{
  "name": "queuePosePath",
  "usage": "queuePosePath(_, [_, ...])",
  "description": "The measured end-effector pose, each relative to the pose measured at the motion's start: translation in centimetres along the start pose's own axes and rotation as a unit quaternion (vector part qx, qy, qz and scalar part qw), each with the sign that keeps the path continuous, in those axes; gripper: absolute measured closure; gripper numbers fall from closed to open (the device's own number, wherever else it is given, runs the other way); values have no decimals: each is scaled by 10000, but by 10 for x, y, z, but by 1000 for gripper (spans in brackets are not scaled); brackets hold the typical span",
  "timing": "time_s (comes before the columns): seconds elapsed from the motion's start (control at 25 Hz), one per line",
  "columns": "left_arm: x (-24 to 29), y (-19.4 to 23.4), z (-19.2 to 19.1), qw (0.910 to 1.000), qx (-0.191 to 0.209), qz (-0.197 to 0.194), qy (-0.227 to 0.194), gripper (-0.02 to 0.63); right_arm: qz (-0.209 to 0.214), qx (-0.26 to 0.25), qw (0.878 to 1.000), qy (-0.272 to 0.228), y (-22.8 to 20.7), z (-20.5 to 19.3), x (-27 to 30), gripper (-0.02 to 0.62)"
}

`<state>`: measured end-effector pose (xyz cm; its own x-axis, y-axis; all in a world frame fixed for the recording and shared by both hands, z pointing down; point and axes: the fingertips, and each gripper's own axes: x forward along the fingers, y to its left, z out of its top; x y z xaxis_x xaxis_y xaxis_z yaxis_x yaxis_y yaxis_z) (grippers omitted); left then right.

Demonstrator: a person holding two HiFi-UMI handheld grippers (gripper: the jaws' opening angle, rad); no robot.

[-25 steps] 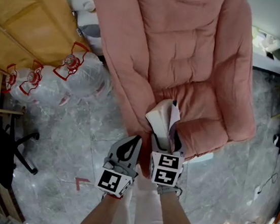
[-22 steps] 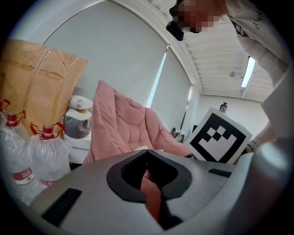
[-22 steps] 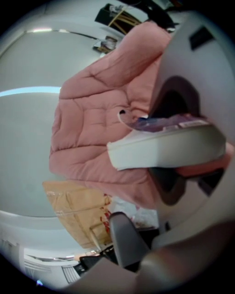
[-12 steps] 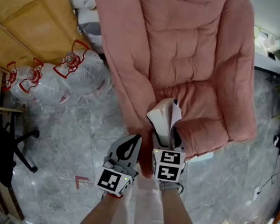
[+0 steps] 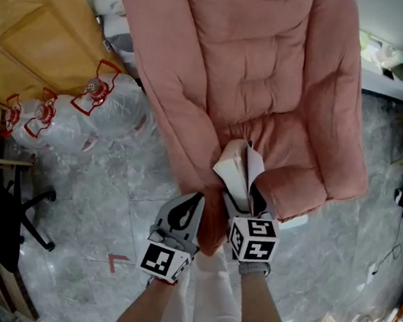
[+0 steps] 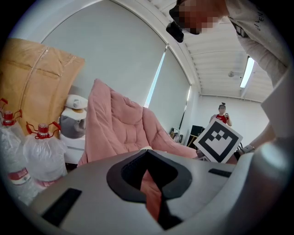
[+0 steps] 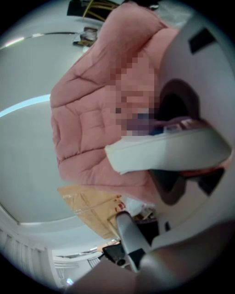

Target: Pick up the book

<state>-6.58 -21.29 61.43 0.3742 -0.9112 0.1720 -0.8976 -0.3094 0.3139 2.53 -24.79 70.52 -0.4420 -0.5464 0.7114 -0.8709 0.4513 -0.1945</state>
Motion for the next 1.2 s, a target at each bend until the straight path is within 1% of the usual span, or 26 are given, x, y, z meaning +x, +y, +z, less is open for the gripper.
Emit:
queuePosePath(0.2, [2,-4,1,10000,62,-38,-27,591,43,-10,10000,-36,-9,0,-5,275])
queuePosePath(0.36, [3,-3,1,9999,122,-45,-56,591,-59,-210,9997,-75,-13,2,-9,276])
queuePosePath(0.56, [6,-7,1,9999,60,-81,-18,591,-112,-112,9998,-126,-19,1,-13,276])
queuePosePath(0.6, [7,-8,1,9999,90,-106,-31,591,-180,-113,9997,-143,-23,2,-14,276])
queuePosePath(0.72, [8,-9,1,9998,133,-145,-43,591,-559,5,9982,-218,-49,4,-23,278])
queuePosePath(0.8, [10,-10,0,9999,78,-149,-17,591,-663,36,9978,-41,-64,-2,-22,284])
queuePosePath(0.88, [12,-13,0,9998,69,-185,-9,591,-695,-181,9971,262,-71,-10,-18,285])
queuePosePath(0.92, [13,-15,-1,9997,88,-214,-14,591,-745,-288,9962,340,-74,-11,-17,292])
queuePosePath(1.04, [16,-18,-4,9996,107,-267,-3,591,-812,-315,9957,315,-79,-8,-15,364])
queuePosePath(1.2, [20,-22,-4,9996,71,-287,10,591,-749,-226,9961,409,-77,-11,-7,374])
